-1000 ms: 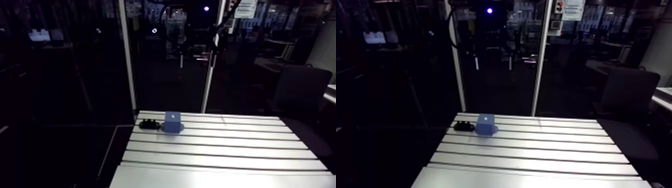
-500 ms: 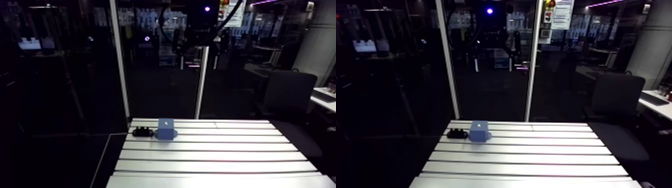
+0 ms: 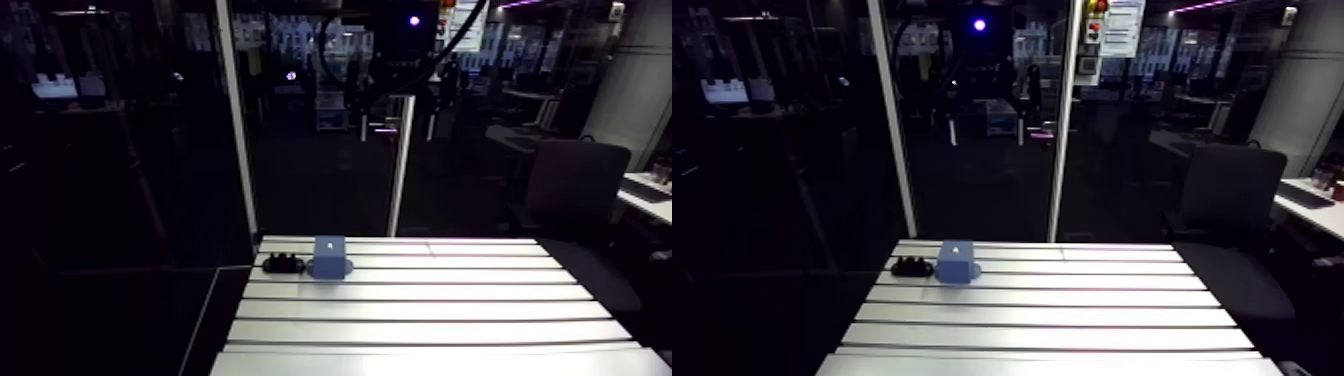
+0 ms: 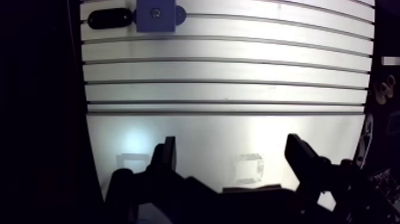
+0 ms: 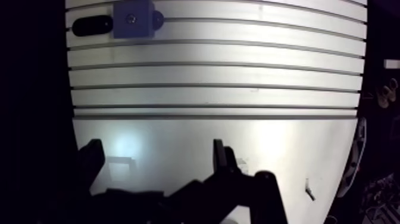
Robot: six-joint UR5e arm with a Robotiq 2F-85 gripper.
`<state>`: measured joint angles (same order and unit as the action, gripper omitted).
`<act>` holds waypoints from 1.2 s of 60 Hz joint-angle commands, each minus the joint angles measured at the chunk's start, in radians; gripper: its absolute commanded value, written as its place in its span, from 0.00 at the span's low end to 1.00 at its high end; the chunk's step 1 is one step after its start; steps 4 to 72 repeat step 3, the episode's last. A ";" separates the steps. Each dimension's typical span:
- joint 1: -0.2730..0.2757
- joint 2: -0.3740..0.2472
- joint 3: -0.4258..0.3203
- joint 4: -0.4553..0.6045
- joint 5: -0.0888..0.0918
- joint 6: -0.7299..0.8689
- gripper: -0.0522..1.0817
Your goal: Pick up the M10 bolt and insert it into the hex recess until seated.
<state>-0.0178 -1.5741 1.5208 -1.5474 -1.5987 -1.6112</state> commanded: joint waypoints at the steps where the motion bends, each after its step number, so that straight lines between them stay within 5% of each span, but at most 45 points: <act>1: -0.001 0.000 0.005 -0.002 0.003 0.001 0.05; 72: -0.001 0.000 0.005 -0.001 0.003 0.001 0.05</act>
